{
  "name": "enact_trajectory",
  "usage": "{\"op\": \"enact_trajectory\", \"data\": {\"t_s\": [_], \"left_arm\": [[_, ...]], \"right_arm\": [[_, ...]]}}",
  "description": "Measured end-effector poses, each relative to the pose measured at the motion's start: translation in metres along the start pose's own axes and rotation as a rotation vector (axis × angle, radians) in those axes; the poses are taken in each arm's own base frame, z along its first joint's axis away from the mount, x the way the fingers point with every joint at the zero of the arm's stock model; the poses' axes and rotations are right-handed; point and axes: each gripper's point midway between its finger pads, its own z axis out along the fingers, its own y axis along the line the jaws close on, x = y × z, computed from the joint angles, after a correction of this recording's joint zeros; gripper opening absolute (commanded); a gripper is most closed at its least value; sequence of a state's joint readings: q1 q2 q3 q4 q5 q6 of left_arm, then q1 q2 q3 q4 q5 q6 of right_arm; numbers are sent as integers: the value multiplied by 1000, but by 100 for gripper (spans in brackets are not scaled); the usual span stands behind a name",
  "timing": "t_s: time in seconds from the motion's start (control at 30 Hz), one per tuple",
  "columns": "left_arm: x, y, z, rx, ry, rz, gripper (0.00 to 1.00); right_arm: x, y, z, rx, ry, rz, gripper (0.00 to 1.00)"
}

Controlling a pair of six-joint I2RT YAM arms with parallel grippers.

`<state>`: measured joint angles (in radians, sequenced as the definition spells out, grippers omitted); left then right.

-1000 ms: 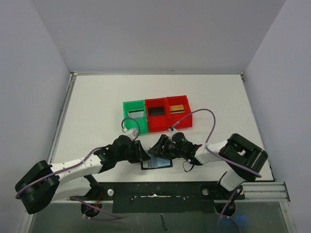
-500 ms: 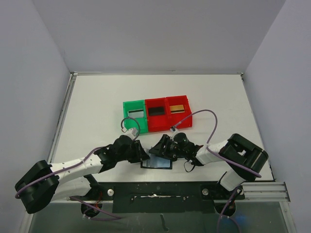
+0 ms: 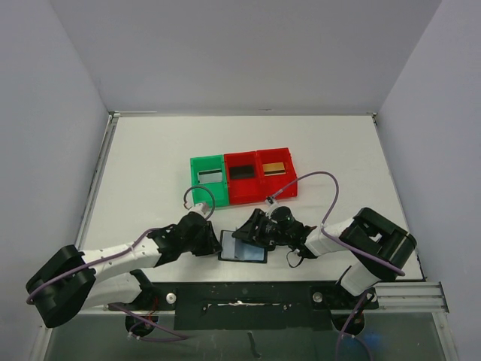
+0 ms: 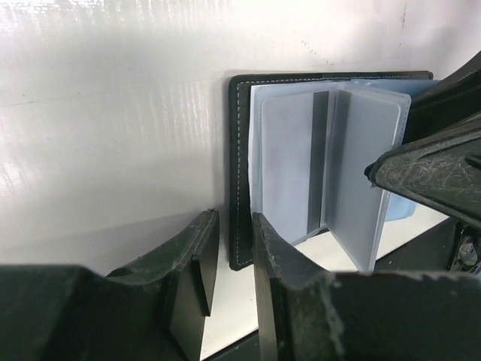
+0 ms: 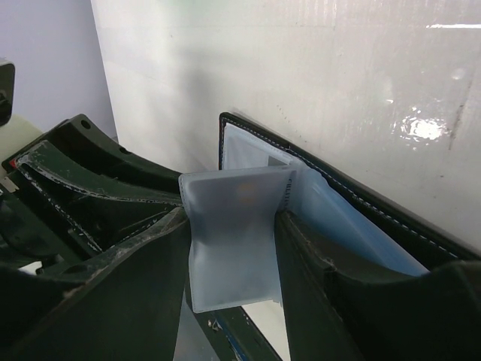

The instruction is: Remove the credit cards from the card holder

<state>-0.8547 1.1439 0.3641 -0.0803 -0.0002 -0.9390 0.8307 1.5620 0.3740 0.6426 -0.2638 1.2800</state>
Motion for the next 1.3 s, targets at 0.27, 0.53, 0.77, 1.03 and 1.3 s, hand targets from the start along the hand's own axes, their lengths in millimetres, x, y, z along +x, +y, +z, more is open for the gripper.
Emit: {"op": "enact_trajectory", "data": {"t_s": [0.27, 0.53, 0.77, 1.03, 1.3], "left_arm": [[-12, -7, -16, 11, -50, -1, 41], [-32, -62, -33, 221, -85, -12, 43], [-11, -73, -16, 270, 28, -3, 41], [1, -73, 0, 261, 82, -14, 18], [3, -70, 4, 248, 87, -19, 17]], "right_arm": [[-1, 0, 0, -2, -2, 7, 46], [-1, 0, -1, -3, 0, 8, 47], [-1, 0, -1, -3, 0, 11, 47], [-1, -1, -1, -1, 1, 11, 52], [-2, 6, -11, -1, -5, -29, 68]]}}
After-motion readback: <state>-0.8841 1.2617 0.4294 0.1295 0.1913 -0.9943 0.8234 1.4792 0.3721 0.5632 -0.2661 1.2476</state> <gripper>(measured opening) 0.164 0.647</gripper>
